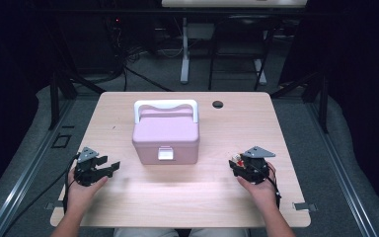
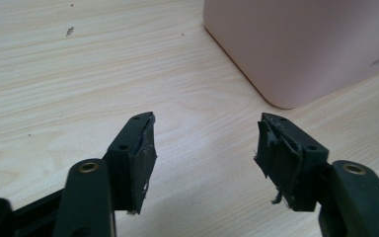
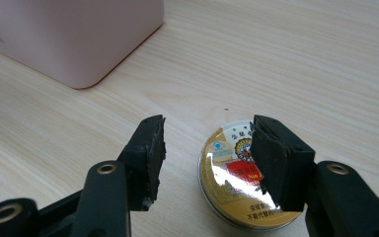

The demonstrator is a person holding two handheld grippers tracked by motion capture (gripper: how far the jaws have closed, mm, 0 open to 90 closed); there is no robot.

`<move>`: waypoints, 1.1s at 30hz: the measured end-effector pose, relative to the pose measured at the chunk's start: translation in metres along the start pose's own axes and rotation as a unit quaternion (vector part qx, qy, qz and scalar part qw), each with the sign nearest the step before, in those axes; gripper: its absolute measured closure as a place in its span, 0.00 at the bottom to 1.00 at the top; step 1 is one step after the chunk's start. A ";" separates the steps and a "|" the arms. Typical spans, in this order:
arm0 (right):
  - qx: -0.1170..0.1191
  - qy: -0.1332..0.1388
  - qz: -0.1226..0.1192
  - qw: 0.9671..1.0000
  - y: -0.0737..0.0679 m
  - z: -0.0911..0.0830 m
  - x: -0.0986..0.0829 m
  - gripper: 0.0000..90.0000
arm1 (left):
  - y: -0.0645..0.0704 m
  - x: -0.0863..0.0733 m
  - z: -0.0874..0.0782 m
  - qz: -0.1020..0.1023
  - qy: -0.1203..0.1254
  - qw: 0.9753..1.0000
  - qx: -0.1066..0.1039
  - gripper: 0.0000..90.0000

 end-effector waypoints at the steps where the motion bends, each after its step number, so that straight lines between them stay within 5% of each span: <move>1: -0.001 0.000 0.001 1.000 0.001 0.000 0.000 0.52 | 0.000 0.000 0.000 -0.002 0.001 1.000 0.001 0.45; 11: -0.012 0.002 0.009 1.000 -0.001 -0.006 -0.005 0.54 | 0.013 0.006 -0.001 0.019 0.022 1.000 -0.003 0.50; 17: -0.009 0.005 0.014 1.000 -0.005 -0.009 -0.004 0.54 | 0.021 0.006 0.002 0.022 0.017 0.999 -0.030 0.51; 25: -0.005 0.005 0.005 1.000 -0.009 -0.005 -0.001 0.58 | 0.015 0.004 0.004 -0.018 0.010 1.000 -0.023 0.55; 33: -0.005 0.003 0.001 1.000 -0.012 -0.008 0.004 0.57 | 0.016 0.006 0.004 -0.029 0.008 0.999 -0.020 0.59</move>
Point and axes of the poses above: each handheld gripper's, and its own axes: z roughly forward along the jaws, x roughly out of its top, y roughly to its right, the point moved 6 cm from there along z, roughly forward along the jaws, and after that the axes turned 10 degrees about -z, right-handed, at the moved point
